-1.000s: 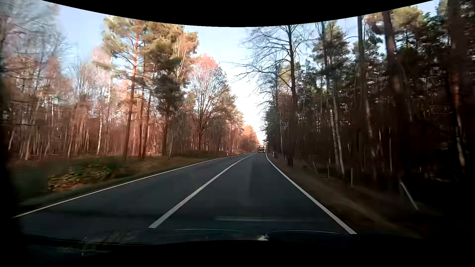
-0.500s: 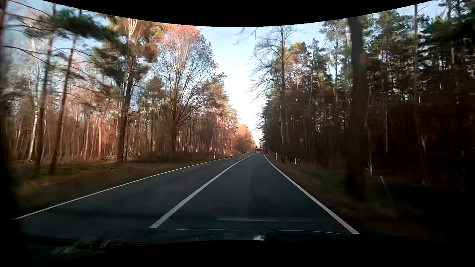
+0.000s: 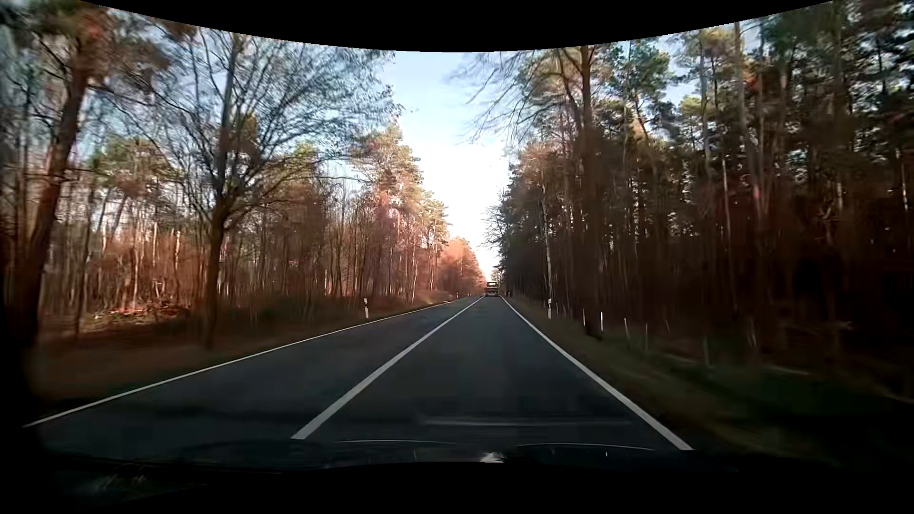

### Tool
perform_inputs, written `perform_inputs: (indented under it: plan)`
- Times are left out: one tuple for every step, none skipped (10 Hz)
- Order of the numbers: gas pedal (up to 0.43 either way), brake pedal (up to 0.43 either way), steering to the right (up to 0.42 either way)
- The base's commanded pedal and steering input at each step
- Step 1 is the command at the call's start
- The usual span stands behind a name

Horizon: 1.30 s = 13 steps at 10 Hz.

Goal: Follow the waypoints while adhering to traffic rules and regulations

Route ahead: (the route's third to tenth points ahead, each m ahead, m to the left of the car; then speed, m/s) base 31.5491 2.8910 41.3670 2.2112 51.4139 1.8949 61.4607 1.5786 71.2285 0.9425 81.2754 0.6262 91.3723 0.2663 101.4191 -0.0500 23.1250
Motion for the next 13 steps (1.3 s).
perform_inputs:
  plan:
    - [0.189, 0.0, 0.007]
    - [0.189, 0.0, 0.007]
    - [0.177, 0.0, 0.007]
    - [0.177, 0.0, 0.007]
    - [0.177, 0.0, 0.006]
    - [0.169, 0.0, 0.006]
    - [0.157, 0.0, 0.006]
    - [0.15, 0.0, 0.005]
    - [0.15, 0.0, 0.004]
    - [0.138, 0.0, 0.003]
    - [0.138, 0.0, 0.002]
    - [0.138, 0.0, 0.001]
    - [0.13, 0.0, 0.001]
